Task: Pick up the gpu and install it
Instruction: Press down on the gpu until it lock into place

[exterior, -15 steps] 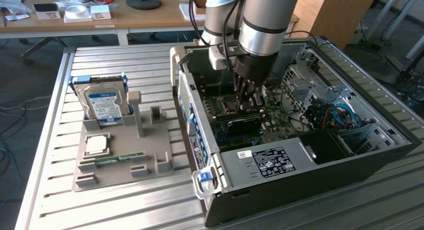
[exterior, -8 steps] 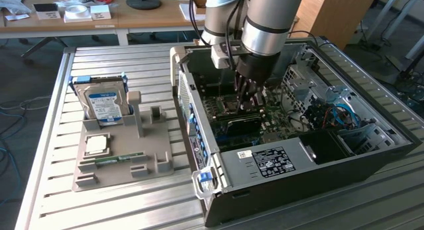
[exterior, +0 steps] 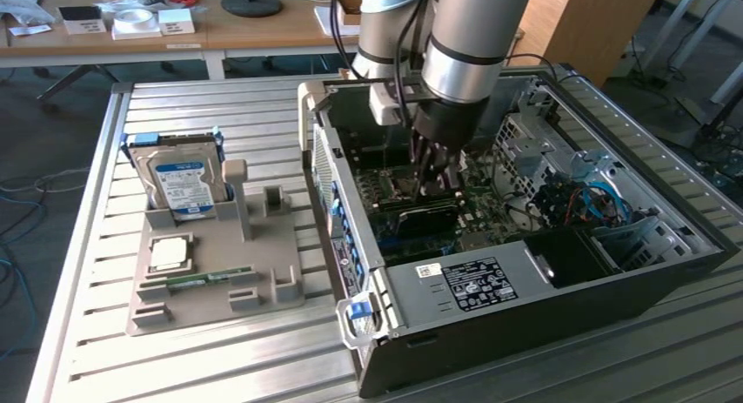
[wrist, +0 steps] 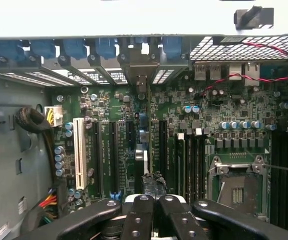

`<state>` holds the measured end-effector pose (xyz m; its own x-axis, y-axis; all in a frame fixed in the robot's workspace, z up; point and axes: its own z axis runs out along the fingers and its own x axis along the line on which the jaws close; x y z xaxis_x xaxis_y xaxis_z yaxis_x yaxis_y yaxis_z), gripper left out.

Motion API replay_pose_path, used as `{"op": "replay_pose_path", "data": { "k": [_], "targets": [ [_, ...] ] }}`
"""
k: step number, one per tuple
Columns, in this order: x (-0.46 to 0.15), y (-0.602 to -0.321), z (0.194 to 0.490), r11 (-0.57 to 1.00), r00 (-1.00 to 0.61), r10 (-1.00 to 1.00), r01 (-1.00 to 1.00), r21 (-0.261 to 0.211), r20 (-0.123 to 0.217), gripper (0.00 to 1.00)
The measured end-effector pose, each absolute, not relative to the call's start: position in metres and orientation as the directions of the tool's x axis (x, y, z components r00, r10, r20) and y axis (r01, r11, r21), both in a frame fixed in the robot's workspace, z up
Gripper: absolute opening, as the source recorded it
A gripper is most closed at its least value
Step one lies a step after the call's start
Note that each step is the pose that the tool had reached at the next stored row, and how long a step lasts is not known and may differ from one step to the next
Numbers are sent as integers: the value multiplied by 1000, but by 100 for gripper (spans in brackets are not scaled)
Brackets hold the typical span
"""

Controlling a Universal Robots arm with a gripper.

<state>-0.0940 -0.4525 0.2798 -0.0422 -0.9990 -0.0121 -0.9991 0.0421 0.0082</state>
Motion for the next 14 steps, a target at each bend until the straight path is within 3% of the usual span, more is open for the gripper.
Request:
{"op": "replay_pose_path", "data": {
  "k": [11, 14],
  "targets": [
    [-94, -454, 278, 42, -42, -999, -999, 8, -14, 11],
    [-94, -454, 278, 42, -42, -999, -999, 9, -33, 11]
  ]
}}
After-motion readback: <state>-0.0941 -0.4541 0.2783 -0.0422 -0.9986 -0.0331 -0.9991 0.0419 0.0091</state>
